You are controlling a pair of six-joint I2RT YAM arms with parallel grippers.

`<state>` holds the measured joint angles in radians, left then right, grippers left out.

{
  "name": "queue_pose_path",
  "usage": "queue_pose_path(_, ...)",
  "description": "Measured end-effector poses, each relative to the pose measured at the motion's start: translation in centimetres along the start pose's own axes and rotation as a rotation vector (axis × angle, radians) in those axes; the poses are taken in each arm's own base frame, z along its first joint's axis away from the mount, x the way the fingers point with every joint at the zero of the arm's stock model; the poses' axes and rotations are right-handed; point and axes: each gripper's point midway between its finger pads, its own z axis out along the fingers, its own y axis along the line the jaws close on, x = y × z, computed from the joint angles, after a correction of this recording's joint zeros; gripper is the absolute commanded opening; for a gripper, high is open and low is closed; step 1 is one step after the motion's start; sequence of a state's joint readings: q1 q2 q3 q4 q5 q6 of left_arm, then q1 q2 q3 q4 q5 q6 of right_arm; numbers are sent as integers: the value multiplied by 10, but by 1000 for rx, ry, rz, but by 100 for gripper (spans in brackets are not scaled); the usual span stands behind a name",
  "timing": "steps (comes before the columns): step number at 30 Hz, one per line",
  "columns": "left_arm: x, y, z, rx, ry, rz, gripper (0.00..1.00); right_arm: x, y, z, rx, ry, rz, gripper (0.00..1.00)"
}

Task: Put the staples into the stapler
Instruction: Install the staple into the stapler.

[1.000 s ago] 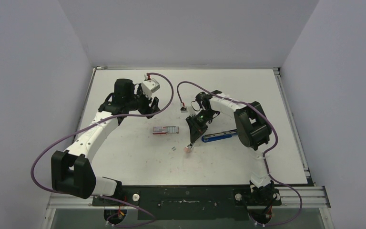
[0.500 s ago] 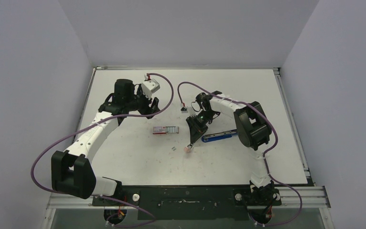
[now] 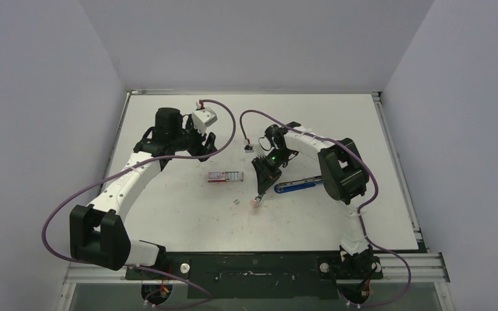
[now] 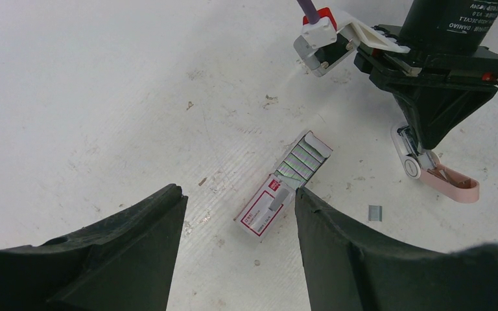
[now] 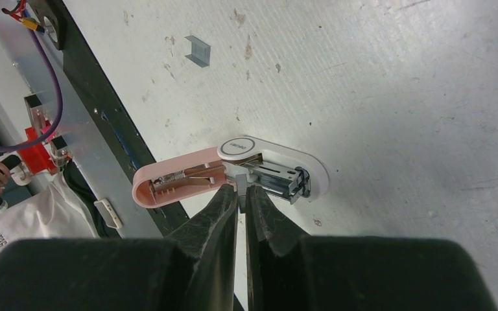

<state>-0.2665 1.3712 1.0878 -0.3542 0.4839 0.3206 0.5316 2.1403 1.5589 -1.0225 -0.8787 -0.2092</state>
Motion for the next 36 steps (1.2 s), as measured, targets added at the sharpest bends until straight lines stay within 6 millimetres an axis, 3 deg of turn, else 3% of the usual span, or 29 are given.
queue_pose_path(36,0,0,0,0,0,0,61,-4,-3,-1,16,-10,-25,5)
